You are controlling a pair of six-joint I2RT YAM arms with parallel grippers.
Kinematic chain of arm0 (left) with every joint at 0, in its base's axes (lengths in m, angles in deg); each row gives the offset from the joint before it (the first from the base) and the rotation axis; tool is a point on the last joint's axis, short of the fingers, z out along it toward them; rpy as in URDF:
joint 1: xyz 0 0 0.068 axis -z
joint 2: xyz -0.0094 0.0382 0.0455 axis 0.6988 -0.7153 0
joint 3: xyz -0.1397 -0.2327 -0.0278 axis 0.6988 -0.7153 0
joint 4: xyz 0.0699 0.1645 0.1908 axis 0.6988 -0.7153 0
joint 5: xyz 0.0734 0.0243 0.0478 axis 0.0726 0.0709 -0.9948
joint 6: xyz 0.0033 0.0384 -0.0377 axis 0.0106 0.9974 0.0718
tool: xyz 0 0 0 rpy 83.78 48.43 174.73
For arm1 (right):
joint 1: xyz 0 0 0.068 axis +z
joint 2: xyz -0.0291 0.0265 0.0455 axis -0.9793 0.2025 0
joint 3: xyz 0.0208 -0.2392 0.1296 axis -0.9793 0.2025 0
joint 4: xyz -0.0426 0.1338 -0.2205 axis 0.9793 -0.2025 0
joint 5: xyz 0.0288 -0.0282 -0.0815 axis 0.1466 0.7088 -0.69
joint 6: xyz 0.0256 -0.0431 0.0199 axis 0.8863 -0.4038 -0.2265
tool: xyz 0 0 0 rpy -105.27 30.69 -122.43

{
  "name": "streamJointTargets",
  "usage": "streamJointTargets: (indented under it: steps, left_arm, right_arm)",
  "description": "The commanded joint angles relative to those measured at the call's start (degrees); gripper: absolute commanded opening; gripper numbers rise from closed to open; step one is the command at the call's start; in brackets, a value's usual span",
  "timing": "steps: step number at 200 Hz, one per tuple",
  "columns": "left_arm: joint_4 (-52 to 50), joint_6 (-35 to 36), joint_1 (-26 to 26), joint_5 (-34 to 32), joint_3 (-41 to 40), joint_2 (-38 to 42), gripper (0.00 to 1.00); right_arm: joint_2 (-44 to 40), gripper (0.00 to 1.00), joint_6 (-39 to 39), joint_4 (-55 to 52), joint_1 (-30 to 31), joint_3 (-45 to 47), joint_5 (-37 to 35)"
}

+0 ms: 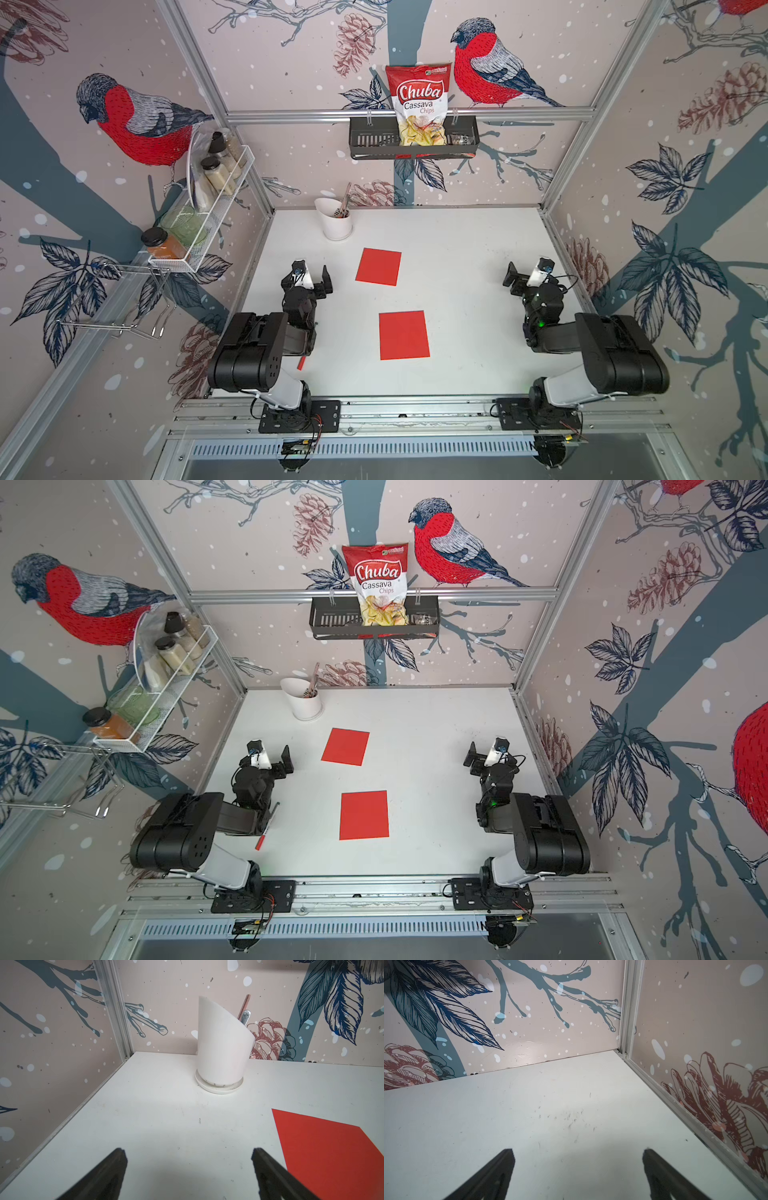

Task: Fold the square paper along the opposite sides
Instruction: Pick up the paper from the center of the board.

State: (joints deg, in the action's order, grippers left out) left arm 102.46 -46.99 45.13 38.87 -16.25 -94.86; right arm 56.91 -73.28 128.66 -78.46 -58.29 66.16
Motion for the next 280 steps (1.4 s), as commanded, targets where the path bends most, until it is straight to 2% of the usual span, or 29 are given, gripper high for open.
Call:
streamJointTargets:
  steps: [1,67,83,91,98,109,122,135,144,160,172,188,205,226,253,280]
  left_arm:
    - [1.5,0.2,-0.2,0.5,0.3,0.0,0.97]
    - [1.5,0.2,-0.2,0.5,0.3,0.1,0.97]
    - [1.8,0.3,-0.1,0.0,0.2,0.1,0.97]
    - [-0.3,0.3,1.1,-4.1,0.9,1.5,0.97]
    - [-5.4,1.1,3.5,-11.4,2.6,4.4,0.97]
    - [-14.5,2.3,7.3,-21.6,6.9,8.5,0.97]
    - [-26.8,0.2,10.1,-26.3,13.2,11.6,0.97]
    - [-38.4,-3.1,11.2,-24.9,19.5,13.0,0.97]
    - [-45.3,-7.8,11.7,-25.1,23.8,12.8,0.97]
    - [-57.1,-18.7,11.8,-23.9,31.8,9.5,0.97]
    - [-63.0,-22.0,12.2,-18.9,37.9,4.7,0.96]
    - [-71.3,-22.3,13.8,-14.2,48.6,-3.7,0.97]
    - [-77.5,-22.1,14.4,-8.0,59.1,-13.2,0.96]
    - [-82.4,-20.8,14.4,-0.1,68.5,-23.4,0.85]
    - [-86.6,-21.6,14.3,1.7,71.7,-29.5,0.84]
    - [-88.1,-22.3,13.8,4.2,71.8,-31.8,0.86]
  right_arm:
    - [-0.2,1.0,0.7,0.3,0.1,0.0,0.1]
    - [-0.1,1.0,0.7,0.3,0.1,0.0,0.1]
    - [-0.7,1.0,-0.5,0.5,2.7,-0.1,-5.5]
    - [-2.4,1.0,-1.5,-0.1,4.0,0.2,-7.5]
    - [-4.4,1.0,-3.0,-1.8,6.3,-0.5,-11.2]
    - [-8.3,1.0,-7.0,-13.8,12.0,-5.8,-16.1]
    - [-9.7,1.0,-5.2,-27.3,17.7,-14.4,-17.7]
    - [-8.6,1.0,-1.4,-37.5,22.0,-22.3,-16.4]
    - [-6.9,1.0,-0.6,-42.3,24.5,-27.1,-14.3]
    - [-2.8,1.0,2.2,-44.5,27.5,-32.6,-11.7]
    - [0.5,1.0,7.2,-44.7,27.8,-35.7,-6.7]
    - [5.5,1.0,11.2,-48.6,27.7,-41.5,-1.2]
    - [11.4,1.0,11.7,-50.1,27.1,-46.7,6.1]
    - [19.4,1.0,13.3,-51.5,25.4,-53.1,14.1]
    - [25.6,1.0,17.0,-48.6,24.6,-56.0,22.4]
    - [29.5,1.0,18.5,-45.0,26.3,-56.5,25.3]
